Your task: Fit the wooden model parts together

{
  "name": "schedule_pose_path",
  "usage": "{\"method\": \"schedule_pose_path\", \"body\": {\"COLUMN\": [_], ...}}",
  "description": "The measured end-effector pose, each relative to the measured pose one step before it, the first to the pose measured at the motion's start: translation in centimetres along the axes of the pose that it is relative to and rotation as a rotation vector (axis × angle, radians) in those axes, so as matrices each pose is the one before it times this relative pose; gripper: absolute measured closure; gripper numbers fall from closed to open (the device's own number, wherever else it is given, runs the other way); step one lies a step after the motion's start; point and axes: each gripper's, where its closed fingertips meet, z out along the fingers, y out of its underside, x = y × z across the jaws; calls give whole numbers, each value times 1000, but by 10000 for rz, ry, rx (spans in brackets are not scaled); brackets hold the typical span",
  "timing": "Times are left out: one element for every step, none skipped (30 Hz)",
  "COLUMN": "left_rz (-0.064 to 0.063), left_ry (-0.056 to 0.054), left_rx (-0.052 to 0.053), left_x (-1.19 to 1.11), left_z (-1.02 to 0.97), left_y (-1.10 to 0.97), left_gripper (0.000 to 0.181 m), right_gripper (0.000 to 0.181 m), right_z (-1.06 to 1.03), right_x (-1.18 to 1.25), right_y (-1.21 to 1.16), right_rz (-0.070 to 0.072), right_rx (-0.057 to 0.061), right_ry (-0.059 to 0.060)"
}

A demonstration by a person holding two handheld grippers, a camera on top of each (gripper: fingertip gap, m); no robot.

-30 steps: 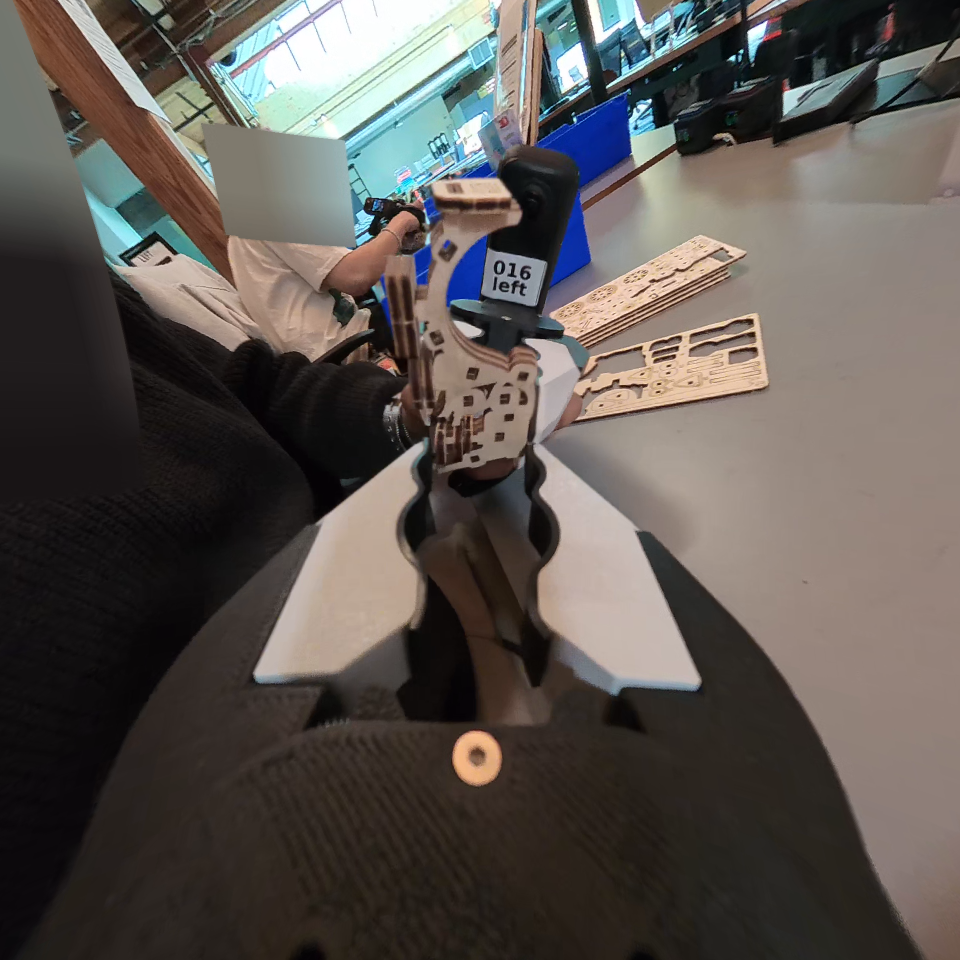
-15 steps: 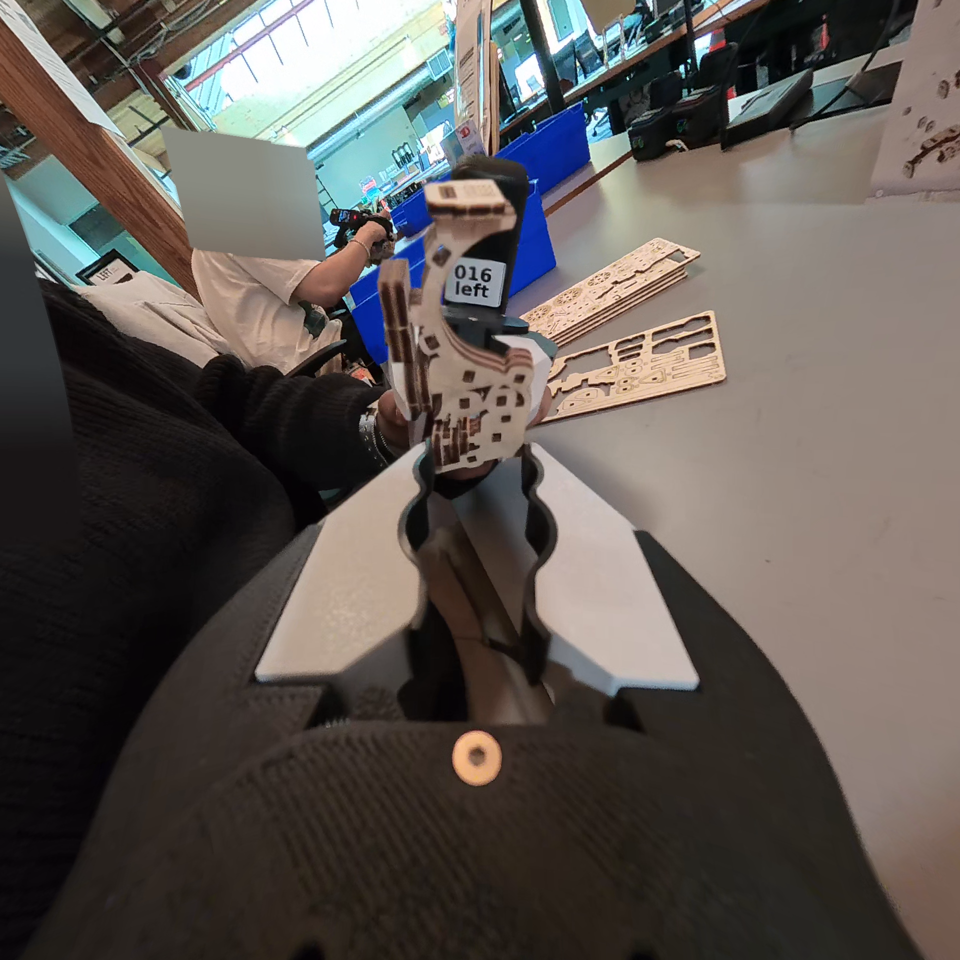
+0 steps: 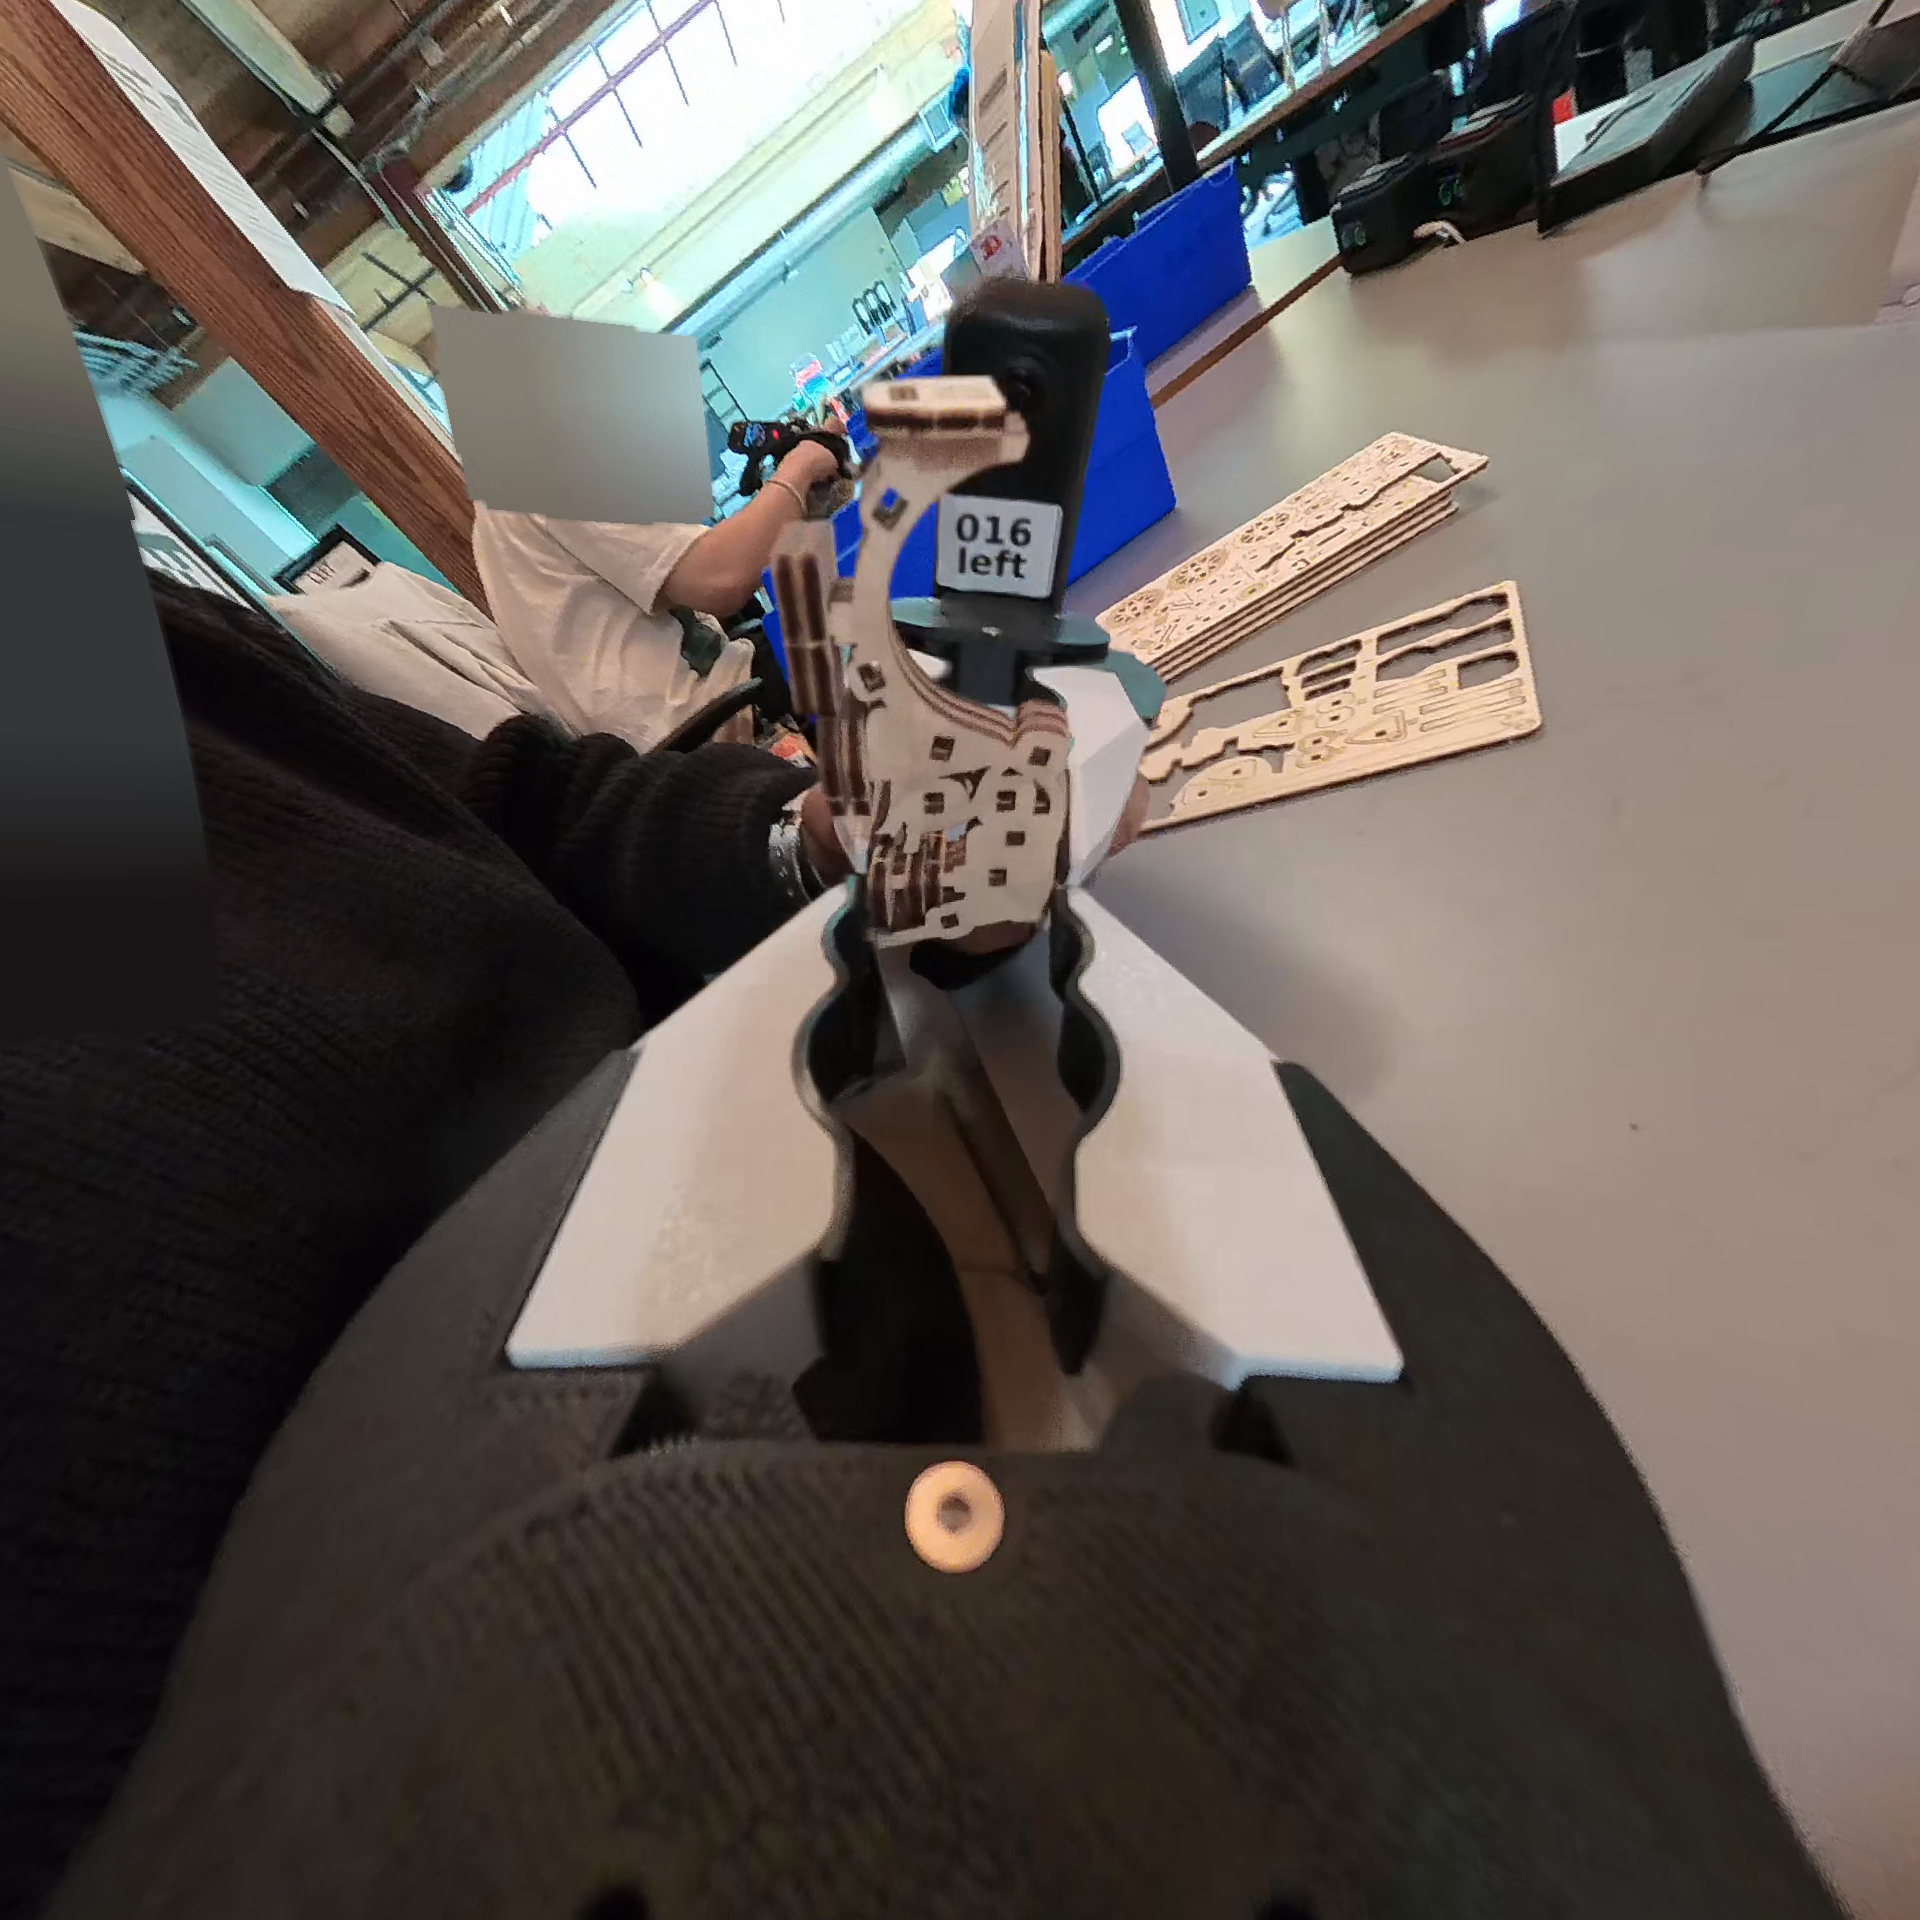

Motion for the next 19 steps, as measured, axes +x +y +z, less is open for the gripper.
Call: {"method": "schedule_pose_path", "body": {"left_rz": [-82,-61,-55,-63,-80,-98,-115,-112,-114,-97,-96,-74,-41,-9,22,29,23,25,16], "left_ry": [72,58,73,106,112,91,63,112,124,129,88,57,19,-17,-27,-27,-31,-25,-34], "left_rx": [21,44,22,9,13,27,34,48,51,53,40,39,24,4,-21,-14,2,9,1], "left_x": [53,49,99,138,139,92,21,82,115,125,73,42,2,-29,-20,-17,-17,-7,-37], "left_z": [-41,-39,-6,17,21,6,3,-1,12,18,34,29,20,22,23,24,5,18,10], "left_y": [-6,-57,-30,-2,2,3,8,-35,-51,-53,-23,-26,2,4,32,27,-4,-9,-6], "left_gripper": [150,150,150,150,150,149,150,149,149,149,150,150,150,150,150,150,150,150,149], "right_gripper": [146,146,147,148,147,147,147,147,148,148,148,148,148,148,148,148,148,148,148], "right_z": [-74,-73,-66,-43,-24,-23,-25,-28,-30,-48,-39,-45,-36,-41,-34,-25,-20,-23,-33], "right_x": [-71,-85,-95,-124,-153,-123,-62,-75,-119,-123,-85,-55,-17,6,13,9,8,9,28], "right_y": [-151,-98,-76,-31,10,16,15,-3,-36,-54,-48,-37,-10,-6,18,2,-14,-45,-41], "right_rz": [102,119,126,114,87,61,23,-15,-15,10,38,57,58,47,44,59,95,130,152], "right_rx": [103,85,74,44,13,-5,-7,1,9,20,27,28,20,3,-8,3,29,50,54], "right_ry": [-107,-137,-154,-168,-175,-135,-77,-64,-79,-85,-76,-57,-37,-21,-21,-28,-38,-54,-64]}}
